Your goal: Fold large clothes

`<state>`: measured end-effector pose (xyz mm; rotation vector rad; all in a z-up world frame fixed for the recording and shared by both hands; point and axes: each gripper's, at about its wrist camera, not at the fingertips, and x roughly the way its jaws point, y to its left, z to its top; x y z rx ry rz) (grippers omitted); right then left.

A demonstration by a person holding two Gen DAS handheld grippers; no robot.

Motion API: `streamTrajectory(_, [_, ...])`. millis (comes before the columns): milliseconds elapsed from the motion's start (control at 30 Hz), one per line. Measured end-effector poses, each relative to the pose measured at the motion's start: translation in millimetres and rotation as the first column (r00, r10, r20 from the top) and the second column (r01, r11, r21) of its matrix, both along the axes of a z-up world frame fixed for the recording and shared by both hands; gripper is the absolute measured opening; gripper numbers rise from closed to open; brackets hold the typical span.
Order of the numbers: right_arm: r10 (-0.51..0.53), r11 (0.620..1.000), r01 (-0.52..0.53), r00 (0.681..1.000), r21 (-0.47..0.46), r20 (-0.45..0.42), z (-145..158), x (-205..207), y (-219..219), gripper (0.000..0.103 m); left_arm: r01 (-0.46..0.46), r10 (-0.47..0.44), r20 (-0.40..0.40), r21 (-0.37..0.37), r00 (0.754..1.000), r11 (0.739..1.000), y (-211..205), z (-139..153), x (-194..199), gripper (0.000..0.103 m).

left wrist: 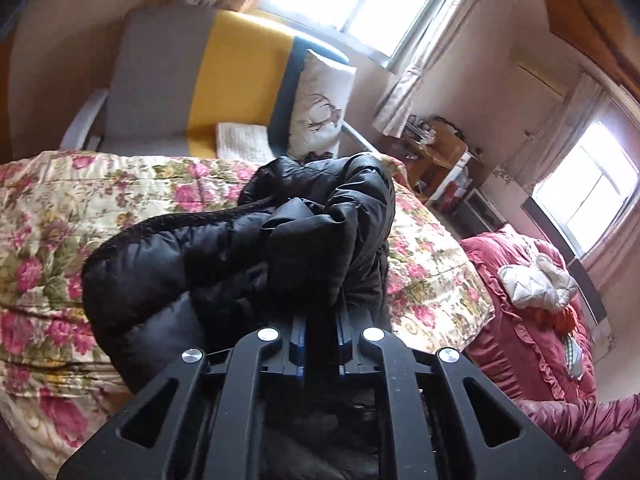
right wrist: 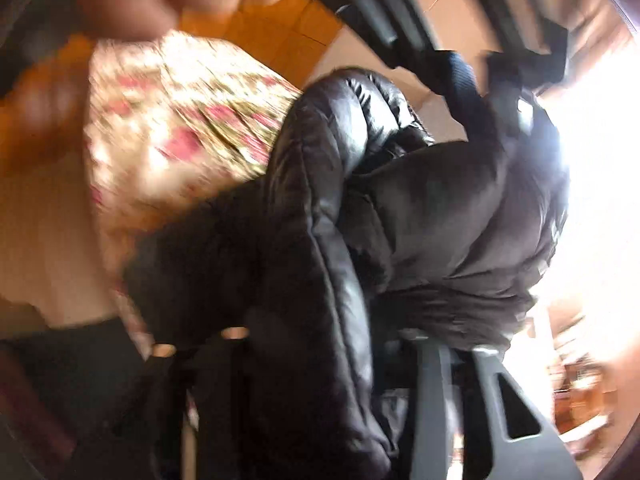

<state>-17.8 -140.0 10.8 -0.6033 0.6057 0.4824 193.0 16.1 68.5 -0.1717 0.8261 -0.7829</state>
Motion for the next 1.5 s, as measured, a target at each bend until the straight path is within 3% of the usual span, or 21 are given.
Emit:
streamTrajectory(67, [0.105, 0.972, -0.073, 0.985, 0.222, -0.135, 23, -3, -24, 0.07, -0.018, 0.018, -0.009, 0.019, 1.0, 1.0, 6, 2, 2, 0.007])
streamTrajectory(133, [0.18, 0.913, -0.074, 0.955, 0.402, -0.234, 42, 0, -52, 0.076, -0.035, 0.036, -0.024, 0.028, 0.999, 0.999, 15, 2, 2, 0.007])
streamTrajectory(200, [0.228, 0.818, -0.02, 0.929, 0.575, -0.291, 62, 7, -92, 0.075, -0.055, 0.056, -0.042, 0.028, 0.998, 0.998, 24, 1, 1, 0.007])
streamTrajectory(233, [0.215, 0.772, 0.025, 0.93, 0.635, -0.298, 70, 12, -114, 0.074, -0.069, 0.07, -0.059, 0.023, 0.996, 0.997, 30, -1, 3, 0.007])
streamTrajectory(267, [0.179, 0.749, 0.067, 0.938, 0.659, -0.298, 74, 18, -131, 0.066, -0.078, 0.079, -0.074, 0.016, 0.994, 0.997, 35, -4, 6, 0.007])
streamTrajectory(333, [0.074, 0.76, 0.128, 0.957, 0.637, -0.28, 76, 28, -148, 0.055, -0.104, 0.103, -0.112, 0.001, 0.988, 0.995, 45, -8, 10, 0.007])
streamTrajectory(400, [0.003, 0.8, 0.161, 0.962, 0.578, -0.272, 67, 35, -145, 0.054, -0.124, 0.121, -0.144, -0.008, 0.982, 0.992, 52, -12, 13, 0.007])
streamTrajectory(467, [-0.03, 0.856, 0.147, 0.971, 0.496, -0.236, 55, 33, -124, 0.057, -0.152, 0.151, -0.174, 0.005, 0.973, 0.988, 59, -17, 16, 0.007])
streamTrajectory(533, [-0.053, 0.916, 0.105, 0.988, 0.388, -0.142, 41, 19, -92, 0.065, -0.178, 0.179, -0.209, 0.023, 0.961, 0.984, 64, -23, 19, 0.007])
streamTrajectory(600, [-0.081, 0.971, 0.086, 0.996, 0.222, -0.029, 23, 6, -58, 0.066, -0.212, 0.213, -0.26, 0.034, 0.942, 0.977, 70, -33, 25, 0.007])
streamTrajectory(633, [-0.09, 0.983, 0.085, 0.995, 0.165, 0.029, 15, 1, -46, 0.066, -0.235, 0.236, -0.292, 0.036, 0.927, 0.971, 74, -40, 29, 0.009])
streamTrajectory(733, [-0.108, 0.989, 0.098, 0.99, 0.111, 0.09, -1, -5, -28, 0.067, -0.317, 0.321, -0.337, 0.071, 0.885, 0.946, 81, -60, 37, 0.014])
streamTrajectory(800, [-0.105, 0.993, 0.095, 0.984, 0.075, 0.145, -13, -8, -17, 0.067, -0.371, 0.397, -0.284, 0.142, 0.873, 0.918, 76, -68, 35, 0.019])
streamTrajectory(867, [-0.107, 0.993, 0.097, 0.98, 0.064, 0.168, -21, -6, -13, 0.067, -0.413, 0.442, -0.249, 0.159, 0.862, 0.897, 72, -74, 31, 0.019])
streamTrajectory(933, [-0.099, 0.993, 0.088, 0.986, 0.077, 0.138, -19, -3, -16, 0.067, -0.45, 0.482, -0.177, 0.192, 0.858, 0.872, 66, -71, 21, 0.019])
streamTrajectory(1000, [-0.063, 0.989, 0.056, 0.997, 0.134, 0.051, -3, 3, -34, 0.071, -0.48, 0.505, -0.098, 0.2, 0.857, 0.854, 60, -67, 7, 0.019])
streamTrajectory(1100, [0.01, 0.967, 0.016, 0.995, 0.256, -0.1, 23, 13, -61, 0.074, -0.536, 0.551, -0.025, 0.201, 0.834, 0.82, 57, -67, -6, 0.032])
streamTrajectory(1200, [0.056, 0.901, 0.052, 0.97, 0.43, -0.235, 53, 29, -97, 0.075, -0.567, 0.576, 0.02, 0.202, 0.818, 0.799, 53, -66, -17, 0.034])
streamTrajectory(1400, [-0.1, 0.794, 0.218, 0.968, 0.568, -0.232, 105, 83, -134, 0.076, -0.59, 0.582, 0.104, 0.213, 0.806, 0.779, 47, -63, -27, 0.037])
streamTrajectory(1500, [-0.146, 0.793, 0.237, 0.968, 0.562, -0.202, 118, 115, -121, 0.076, -0.6, 0.586, 0.131, 0.21, 0.799, 0.772, 46, -62, -31, 0.041])
